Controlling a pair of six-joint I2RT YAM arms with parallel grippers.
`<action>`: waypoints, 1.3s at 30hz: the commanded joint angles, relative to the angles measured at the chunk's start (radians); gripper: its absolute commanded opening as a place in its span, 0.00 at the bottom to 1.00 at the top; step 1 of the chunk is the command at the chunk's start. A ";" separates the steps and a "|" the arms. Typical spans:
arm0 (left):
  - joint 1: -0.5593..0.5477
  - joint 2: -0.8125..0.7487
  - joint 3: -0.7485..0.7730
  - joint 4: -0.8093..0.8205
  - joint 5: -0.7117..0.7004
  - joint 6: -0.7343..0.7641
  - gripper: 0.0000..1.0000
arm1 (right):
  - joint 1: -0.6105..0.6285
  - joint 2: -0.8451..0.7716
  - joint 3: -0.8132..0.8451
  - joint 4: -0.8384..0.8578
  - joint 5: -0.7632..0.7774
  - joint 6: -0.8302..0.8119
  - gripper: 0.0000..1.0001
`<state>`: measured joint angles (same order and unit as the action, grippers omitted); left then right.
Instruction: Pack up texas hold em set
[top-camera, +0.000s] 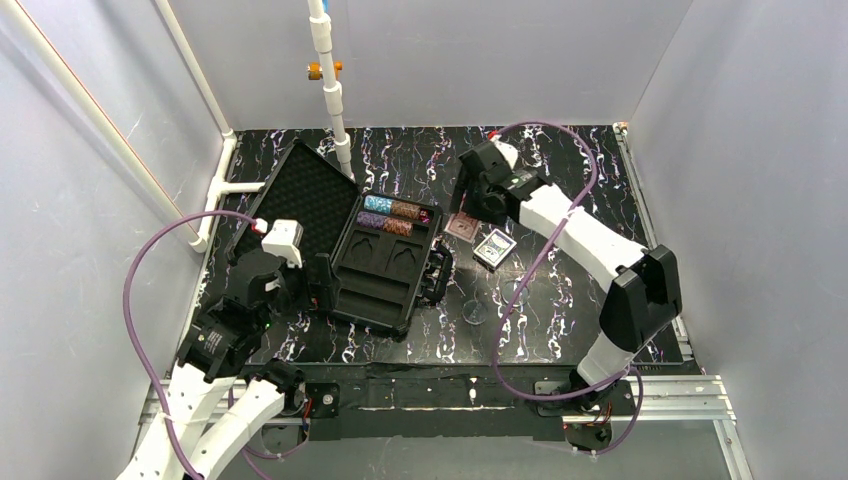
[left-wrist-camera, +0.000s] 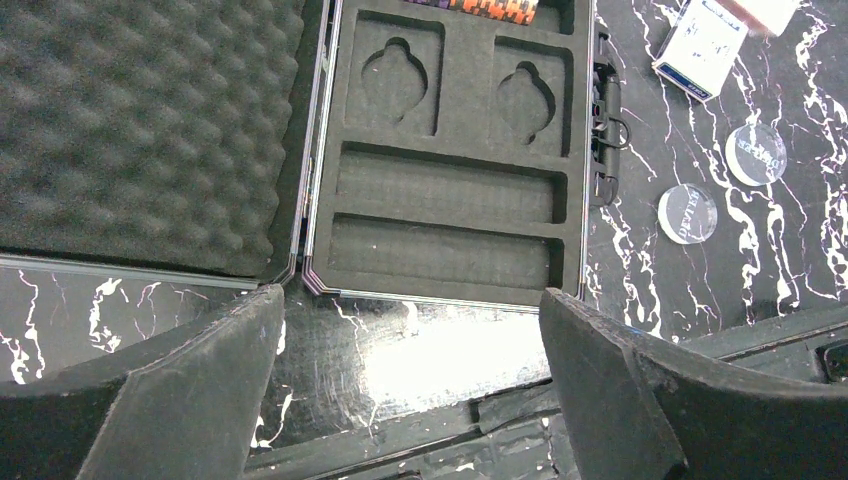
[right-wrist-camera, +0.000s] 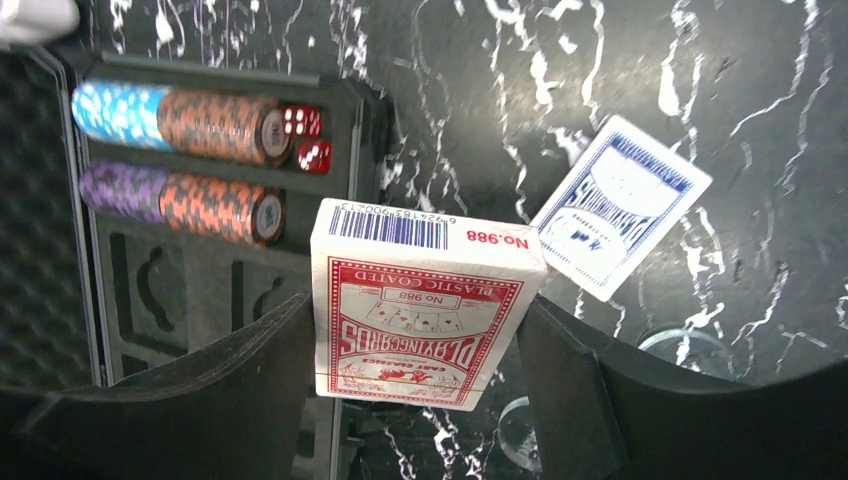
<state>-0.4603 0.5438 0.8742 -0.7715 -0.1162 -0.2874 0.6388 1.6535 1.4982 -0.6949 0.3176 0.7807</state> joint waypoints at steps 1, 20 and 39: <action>-0.002 -0.015 -0.004 -0.012 -0.014 0.011 0.99 | 0.094 0.021 0.059 -0.008 0.075 0.074 0.29; -0.001 -0.065 -0.002 -0.010 -0.152 -0.034 0.99 | 0.357 0.143 0.122 -0.025 0.150 0.214 0.27; -0.001 -0.089 -0.014 -0.010 -0.156 -0.029 0.99 | 0.372 0.298 0.235 0.012 0.250 0.137 0.27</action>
<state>-0.4603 0.4553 0.8623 -0.7719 -0.2539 -0.3164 1.0100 1.9396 1.6550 -0.7082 0.4980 0.9375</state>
